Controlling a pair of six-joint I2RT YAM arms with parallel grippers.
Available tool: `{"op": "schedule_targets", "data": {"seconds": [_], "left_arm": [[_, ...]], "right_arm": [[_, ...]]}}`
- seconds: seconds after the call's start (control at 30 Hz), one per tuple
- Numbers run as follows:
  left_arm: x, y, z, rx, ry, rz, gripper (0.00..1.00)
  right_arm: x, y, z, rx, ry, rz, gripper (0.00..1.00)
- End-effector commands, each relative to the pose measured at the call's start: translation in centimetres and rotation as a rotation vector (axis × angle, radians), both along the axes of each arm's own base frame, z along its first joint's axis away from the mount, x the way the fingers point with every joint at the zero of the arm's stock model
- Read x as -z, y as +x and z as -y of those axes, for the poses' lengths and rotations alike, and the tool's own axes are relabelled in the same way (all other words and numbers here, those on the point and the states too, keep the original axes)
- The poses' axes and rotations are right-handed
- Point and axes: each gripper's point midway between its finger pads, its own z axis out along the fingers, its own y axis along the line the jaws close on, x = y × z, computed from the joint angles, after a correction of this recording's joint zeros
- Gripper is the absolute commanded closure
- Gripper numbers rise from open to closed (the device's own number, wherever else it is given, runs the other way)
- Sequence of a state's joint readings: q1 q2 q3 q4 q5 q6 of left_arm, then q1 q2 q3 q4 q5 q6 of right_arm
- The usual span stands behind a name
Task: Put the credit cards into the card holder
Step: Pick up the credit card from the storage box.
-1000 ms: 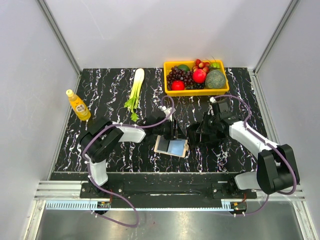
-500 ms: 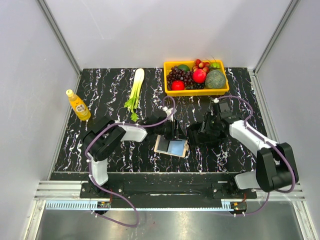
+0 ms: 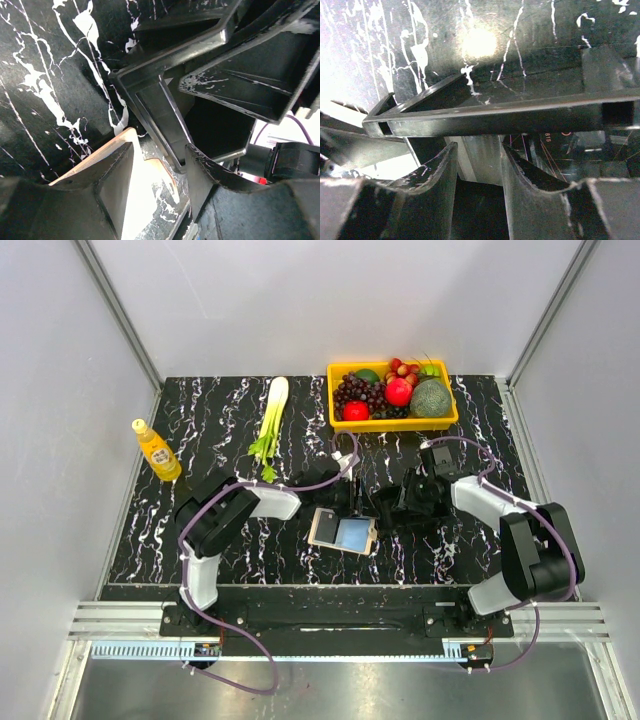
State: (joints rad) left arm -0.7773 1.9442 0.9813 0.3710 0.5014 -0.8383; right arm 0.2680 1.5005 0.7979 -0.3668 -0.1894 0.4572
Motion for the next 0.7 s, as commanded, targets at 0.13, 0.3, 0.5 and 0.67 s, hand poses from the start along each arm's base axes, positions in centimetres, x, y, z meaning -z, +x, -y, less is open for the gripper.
{"op": "schedule_targets", "data": {"seconds": [0.13,0.3,0.5,0.67], "left_arm": [[-0.7,0.0,1.5,0.046,-0.035,0.015,0.52],[-0.9,-0.2,1.7,0.054,-0.040,0.020,0.52],[-1.0,-0.3,1.8,0.057,-0.045,0.019,0.52],[-1.2,-0.3,1.8,0.056,-0.046,0.024,0.52]], "right_arm": [[-3.1,0.7,-2.1,-0.033,0.135,0.094,0.69],[-5.5,0.8,-2.5,-0.050,0.170,0.166,0.84],[-3.9,0.8,-0.7,0.017,0.074,0.126,0.70],[-1.1,0.4,0.9,0.024,-0.034,0.052,0.54]]}}
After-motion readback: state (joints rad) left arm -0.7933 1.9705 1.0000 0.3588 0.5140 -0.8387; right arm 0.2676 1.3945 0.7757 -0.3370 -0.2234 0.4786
